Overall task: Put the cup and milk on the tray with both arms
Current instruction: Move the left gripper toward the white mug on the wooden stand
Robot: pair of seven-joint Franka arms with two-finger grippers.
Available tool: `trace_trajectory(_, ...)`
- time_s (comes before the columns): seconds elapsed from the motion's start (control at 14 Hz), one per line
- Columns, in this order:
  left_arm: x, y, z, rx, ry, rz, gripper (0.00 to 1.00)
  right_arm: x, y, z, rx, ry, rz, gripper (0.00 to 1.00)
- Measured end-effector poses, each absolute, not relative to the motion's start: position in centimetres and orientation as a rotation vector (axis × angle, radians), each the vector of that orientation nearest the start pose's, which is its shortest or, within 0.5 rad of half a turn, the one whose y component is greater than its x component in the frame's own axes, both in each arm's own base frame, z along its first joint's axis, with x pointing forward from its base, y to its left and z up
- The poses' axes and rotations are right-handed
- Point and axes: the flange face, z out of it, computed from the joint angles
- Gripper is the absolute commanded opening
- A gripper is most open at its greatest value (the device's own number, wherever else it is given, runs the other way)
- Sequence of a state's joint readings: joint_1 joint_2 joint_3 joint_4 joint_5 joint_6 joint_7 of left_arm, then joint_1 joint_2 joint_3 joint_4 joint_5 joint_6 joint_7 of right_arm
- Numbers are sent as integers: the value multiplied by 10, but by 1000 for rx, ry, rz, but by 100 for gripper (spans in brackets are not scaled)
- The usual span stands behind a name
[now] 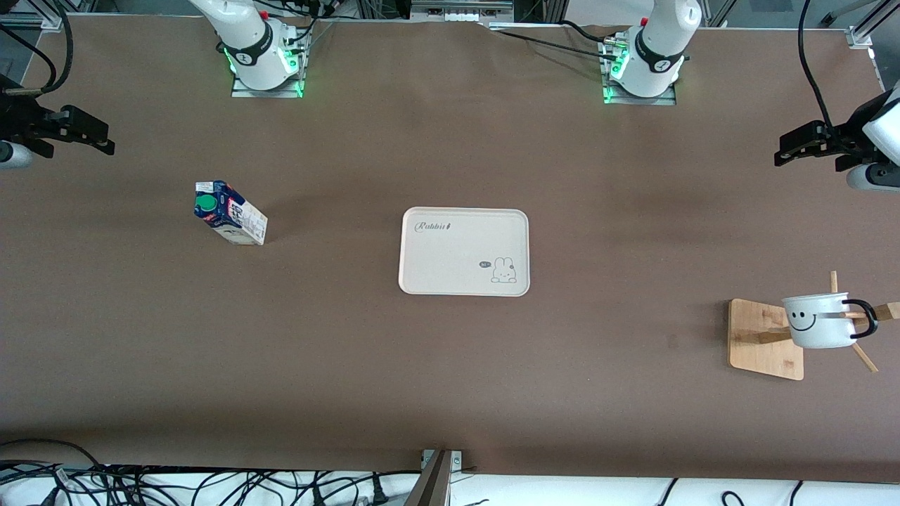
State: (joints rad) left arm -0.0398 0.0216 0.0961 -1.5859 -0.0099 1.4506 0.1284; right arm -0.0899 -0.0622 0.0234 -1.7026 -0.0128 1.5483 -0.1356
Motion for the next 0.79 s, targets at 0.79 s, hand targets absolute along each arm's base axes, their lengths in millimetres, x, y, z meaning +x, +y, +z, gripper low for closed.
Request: trace_trajectory(0.79, 556, 23, 574, -3145, 130, 309, 100, 528, -36, 594, -3141, -109, 148, 100)
